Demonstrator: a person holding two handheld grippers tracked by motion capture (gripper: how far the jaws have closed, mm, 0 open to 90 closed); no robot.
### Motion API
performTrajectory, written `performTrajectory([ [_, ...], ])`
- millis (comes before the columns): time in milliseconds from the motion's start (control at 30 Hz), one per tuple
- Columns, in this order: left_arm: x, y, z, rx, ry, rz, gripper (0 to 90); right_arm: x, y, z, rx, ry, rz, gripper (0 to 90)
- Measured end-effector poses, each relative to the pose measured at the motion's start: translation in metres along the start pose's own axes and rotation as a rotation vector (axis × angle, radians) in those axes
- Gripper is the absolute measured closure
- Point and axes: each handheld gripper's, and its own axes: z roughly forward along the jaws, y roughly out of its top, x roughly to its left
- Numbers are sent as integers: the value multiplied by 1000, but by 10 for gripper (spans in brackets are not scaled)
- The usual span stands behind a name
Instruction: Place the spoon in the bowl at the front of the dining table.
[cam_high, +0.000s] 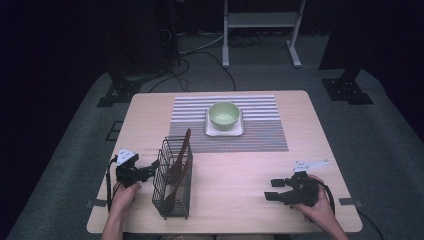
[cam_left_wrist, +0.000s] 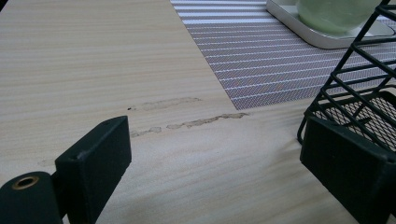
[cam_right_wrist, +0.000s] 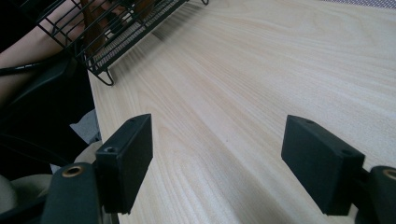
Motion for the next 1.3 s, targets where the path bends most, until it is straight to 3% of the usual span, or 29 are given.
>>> performTrajectory([
  [400, 0, 0, 0, -2, 0, -1, 81, 5, 6, 6, 2, -4, -3, 235],
  [900, -1, 0, 0, -1, 2, 4, 81, 27, 39, 27, 16, 90, -32, 218],
  [1300, -1, 0, -1, -2, 1, 5, 81, 52, 66, 46, 69, 154, -68, 204],
])
